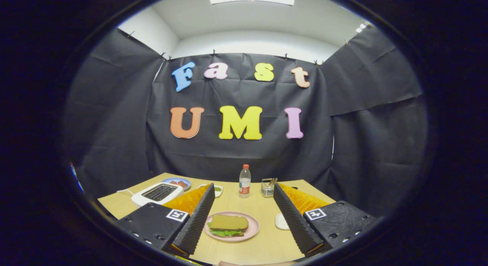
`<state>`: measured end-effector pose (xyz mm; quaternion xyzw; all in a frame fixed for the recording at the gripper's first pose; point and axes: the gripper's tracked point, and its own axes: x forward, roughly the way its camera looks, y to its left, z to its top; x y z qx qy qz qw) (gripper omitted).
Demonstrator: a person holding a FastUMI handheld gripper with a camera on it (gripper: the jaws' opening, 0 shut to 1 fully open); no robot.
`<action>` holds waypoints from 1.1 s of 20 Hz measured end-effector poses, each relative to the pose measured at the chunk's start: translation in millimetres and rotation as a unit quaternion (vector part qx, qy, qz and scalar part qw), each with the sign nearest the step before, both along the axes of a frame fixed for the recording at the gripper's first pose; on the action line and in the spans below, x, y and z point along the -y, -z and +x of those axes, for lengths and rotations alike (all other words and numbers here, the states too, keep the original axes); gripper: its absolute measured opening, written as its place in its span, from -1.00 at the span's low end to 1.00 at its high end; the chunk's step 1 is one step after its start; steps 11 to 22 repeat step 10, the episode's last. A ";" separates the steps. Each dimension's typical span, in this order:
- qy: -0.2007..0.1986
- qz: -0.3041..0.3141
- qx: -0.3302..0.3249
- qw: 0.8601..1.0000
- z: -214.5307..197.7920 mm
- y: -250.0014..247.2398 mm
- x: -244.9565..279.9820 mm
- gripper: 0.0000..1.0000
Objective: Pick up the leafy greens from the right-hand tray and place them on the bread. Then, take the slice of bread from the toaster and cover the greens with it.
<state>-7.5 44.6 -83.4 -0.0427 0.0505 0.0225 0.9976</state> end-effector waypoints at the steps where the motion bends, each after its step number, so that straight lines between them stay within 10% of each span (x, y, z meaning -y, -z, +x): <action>1: -0.003 -0.005 0.002 1.000 -8.2 3.3 -1.6 0.90; 22: 0.004 -0.036 0.033 0.999 -25.5 19.6 3.0 0.90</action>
